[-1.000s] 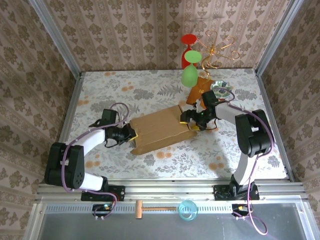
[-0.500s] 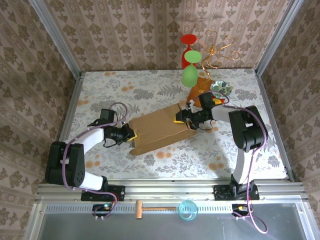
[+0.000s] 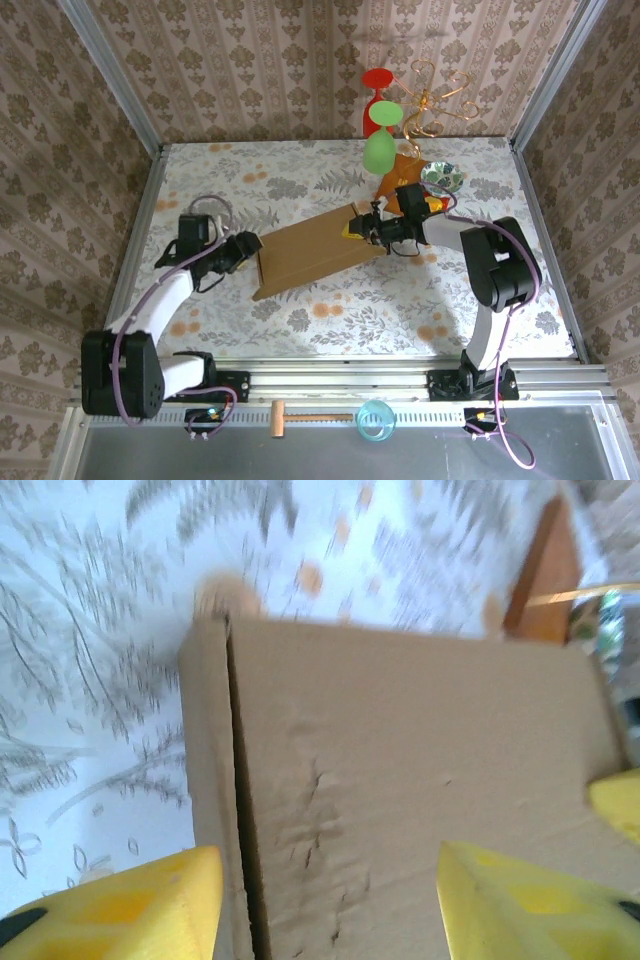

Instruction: Fold the paper box

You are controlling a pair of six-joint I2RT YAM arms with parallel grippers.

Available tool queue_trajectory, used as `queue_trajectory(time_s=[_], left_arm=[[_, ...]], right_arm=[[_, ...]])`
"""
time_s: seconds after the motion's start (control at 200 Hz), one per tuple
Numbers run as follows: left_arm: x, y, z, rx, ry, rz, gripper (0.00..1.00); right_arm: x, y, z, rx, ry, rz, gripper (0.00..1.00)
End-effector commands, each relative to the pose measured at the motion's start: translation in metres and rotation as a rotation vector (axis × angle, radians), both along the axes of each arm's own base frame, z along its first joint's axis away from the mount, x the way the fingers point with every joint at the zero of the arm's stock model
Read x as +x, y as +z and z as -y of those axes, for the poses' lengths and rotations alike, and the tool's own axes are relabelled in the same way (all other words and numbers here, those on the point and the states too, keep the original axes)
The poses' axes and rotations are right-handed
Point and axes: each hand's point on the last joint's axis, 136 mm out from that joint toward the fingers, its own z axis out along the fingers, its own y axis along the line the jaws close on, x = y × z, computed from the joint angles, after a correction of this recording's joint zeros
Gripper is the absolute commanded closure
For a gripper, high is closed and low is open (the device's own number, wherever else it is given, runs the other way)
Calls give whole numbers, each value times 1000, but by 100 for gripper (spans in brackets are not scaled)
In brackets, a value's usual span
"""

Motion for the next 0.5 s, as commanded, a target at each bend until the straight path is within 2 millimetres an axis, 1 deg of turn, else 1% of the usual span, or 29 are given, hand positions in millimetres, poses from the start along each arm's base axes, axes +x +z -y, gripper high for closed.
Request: queue_trajectory(time_s=[0.0, 0.04, 0.1, 0.16, 0.185, 0.245, 0.32, 0.38, 0.405, 0.495], left_arm=[[6, -7, -21, -81, 196, -103, 43], [2, -16, -24, -115, 236, -193, 45], [-6, -29, -25, -170, 273, -336, 45], [-14, -41, -20, -229, 285, -455, 45], [-16, -41, -14, -266, 268, -486, 44], [-18, -44, -7, -302, 247, -535, 41], [-22, -46, -5, -317, 278, -577, 34], [-22, -46, -5, -341, 330, -587, 31], [-18, -43, -5, -364, 350, -572, 30], [-13, -41, -3, -427, 417, -578, 26]], right_arm=[[-11, 2, 4, 18, -89, -246, 51], [-14, 3, 5, 27, -115, -311, 53], [-17, 6, 8, 36, -150, -382, 56], [-21, 9, 12, 43, -180, -458, 56], [-22, 11, 13, 48, -187, -487, 56], [-26, 13, 17, 44, -203, -546, 56], [-30, 16, 21, 44, -218, -593, 56], [-32, 17, 25, 40, -230, -625, 56], [-32, 17, 26, 40, -234, -633, 56], [-36, 16, 28, 38, -235, -675, 57]])
